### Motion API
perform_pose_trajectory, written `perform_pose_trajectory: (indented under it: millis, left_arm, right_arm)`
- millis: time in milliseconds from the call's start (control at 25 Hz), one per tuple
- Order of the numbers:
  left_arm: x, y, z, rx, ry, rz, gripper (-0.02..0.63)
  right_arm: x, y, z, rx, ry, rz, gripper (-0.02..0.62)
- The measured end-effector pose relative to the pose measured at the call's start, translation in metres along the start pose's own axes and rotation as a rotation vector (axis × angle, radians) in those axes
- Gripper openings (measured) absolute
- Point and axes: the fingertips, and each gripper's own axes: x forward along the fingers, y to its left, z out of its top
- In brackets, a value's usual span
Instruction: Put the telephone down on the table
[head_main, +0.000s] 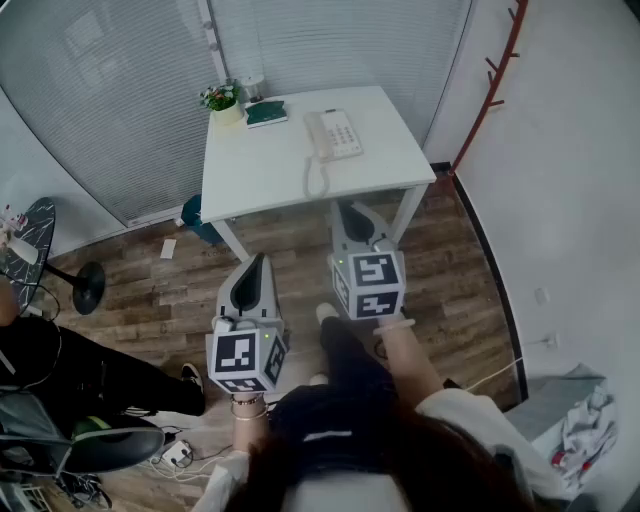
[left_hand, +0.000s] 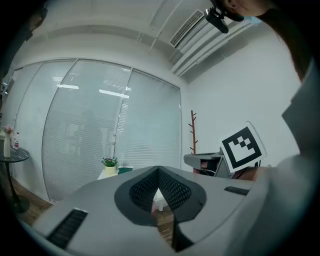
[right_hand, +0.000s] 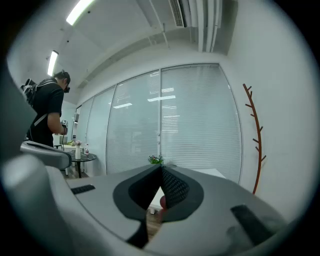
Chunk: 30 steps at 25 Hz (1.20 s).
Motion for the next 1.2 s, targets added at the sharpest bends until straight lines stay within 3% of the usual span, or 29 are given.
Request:
perform_pose_trajectory:
  millis: [760, 1200]
  left_arm:
    - [0.078, 0.0, -0.006, 0.011, 0.059, -0.141, -0.002]
    - [0.125, 0.015, 0.006, 0.022, 0.058, -0.164, -0.002]
  right_arm:
    - [0.064, -0.024, -0.001, -0.023, 0.009, -0.025, 0.002]
    - [0.114, -0.045, 0.01, -0.006, 0.017, -0.023, 0.002]
